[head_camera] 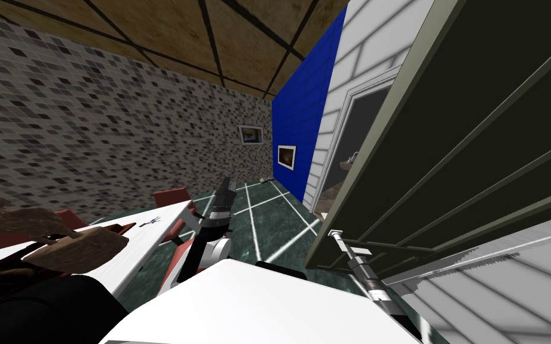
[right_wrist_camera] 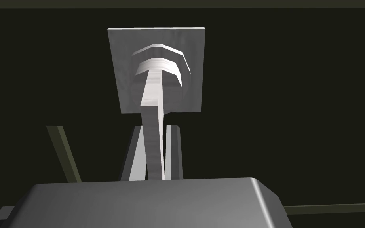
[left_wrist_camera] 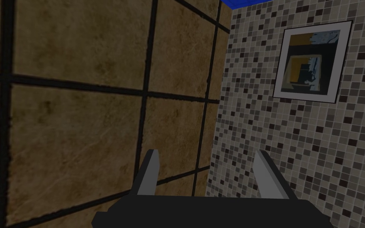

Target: Pull the door open

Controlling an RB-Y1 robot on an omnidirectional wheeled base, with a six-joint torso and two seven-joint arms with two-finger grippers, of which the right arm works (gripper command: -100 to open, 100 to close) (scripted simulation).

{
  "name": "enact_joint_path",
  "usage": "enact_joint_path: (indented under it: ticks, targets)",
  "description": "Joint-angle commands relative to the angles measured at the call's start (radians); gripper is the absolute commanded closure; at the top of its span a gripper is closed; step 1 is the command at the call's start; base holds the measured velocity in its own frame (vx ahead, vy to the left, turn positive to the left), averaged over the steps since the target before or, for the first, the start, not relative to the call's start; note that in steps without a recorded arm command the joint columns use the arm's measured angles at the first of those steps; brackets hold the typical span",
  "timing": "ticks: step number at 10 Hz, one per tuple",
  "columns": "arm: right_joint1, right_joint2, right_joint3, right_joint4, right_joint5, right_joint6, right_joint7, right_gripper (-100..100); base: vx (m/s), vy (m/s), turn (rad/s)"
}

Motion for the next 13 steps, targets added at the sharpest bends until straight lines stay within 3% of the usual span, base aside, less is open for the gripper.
enact_joint_path:
  ticks: [1, 13]
  targets:
    - [0.0, -0.001, -0.001, 0.005, -0.001, -0.003, -0.001, 100, -0.012, -0.001, 0.027]
    - [0.005, -0.004, 0.0, 0.011, -0.002, -0.015, -0.003, 100, -0.019, -0.008, 0.018]
